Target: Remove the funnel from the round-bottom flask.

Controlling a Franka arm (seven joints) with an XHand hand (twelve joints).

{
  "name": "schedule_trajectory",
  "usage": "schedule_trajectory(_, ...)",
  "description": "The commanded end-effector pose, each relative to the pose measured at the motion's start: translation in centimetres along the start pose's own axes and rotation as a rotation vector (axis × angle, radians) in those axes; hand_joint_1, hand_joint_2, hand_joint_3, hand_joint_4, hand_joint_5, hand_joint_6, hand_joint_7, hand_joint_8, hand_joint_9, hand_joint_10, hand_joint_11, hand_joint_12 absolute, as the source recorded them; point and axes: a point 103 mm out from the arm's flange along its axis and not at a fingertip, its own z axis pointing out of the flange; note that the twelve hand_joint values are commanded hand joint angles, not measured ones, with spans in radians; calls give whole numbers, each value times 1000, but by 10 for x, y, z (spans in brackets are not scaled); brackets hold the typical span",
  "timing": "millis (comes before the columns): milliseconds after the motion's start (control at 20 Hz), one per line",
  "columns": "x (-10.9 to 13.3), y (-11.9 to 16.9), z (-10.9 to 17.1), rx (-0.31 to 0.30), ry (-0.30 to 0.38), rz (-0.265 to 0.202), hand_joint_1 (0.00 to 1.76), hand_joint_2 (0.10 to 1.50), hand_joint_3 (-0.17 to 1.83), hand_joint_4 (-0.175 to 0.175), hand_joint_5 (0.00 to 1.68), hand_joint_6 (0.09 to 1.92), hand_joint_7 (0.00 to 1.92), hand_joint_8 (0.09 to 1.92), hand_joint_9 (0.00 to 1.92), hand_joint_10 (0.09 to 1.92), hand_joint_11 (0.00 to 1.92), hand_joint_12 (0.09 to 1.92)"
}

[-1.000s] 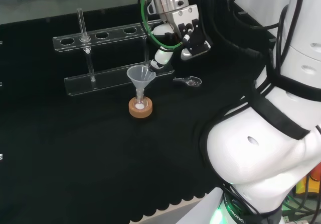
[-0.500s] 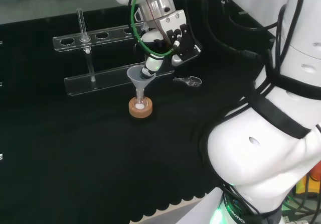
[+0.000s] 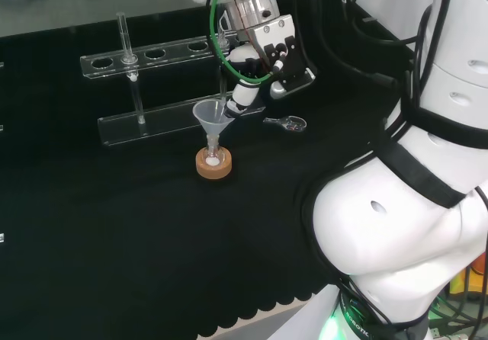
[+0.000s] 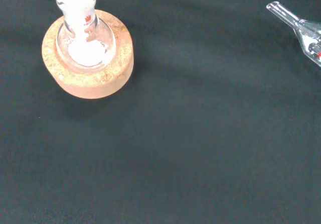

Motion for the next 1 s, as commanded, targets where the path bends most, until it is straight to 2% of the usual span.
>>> schedule_trajectory(50, 48, 7, 2, 0, -54, -94, 660, 676, 499, -44, 141, 87, 0, 501, 238, 785, 264, 1476)
schedule_trajectory(750, 51, 8, 7, 2, -72, -117, 660, 679, 489, -48, 147, 87, 0, 511, 260, 784, 292, 1468)
schedule_trajectory(1000, 63, 13, 12, 12, -88, -112, 661, 680, 482, -48, 140, 87, 0, 493, 262, 781, 301, 1461)
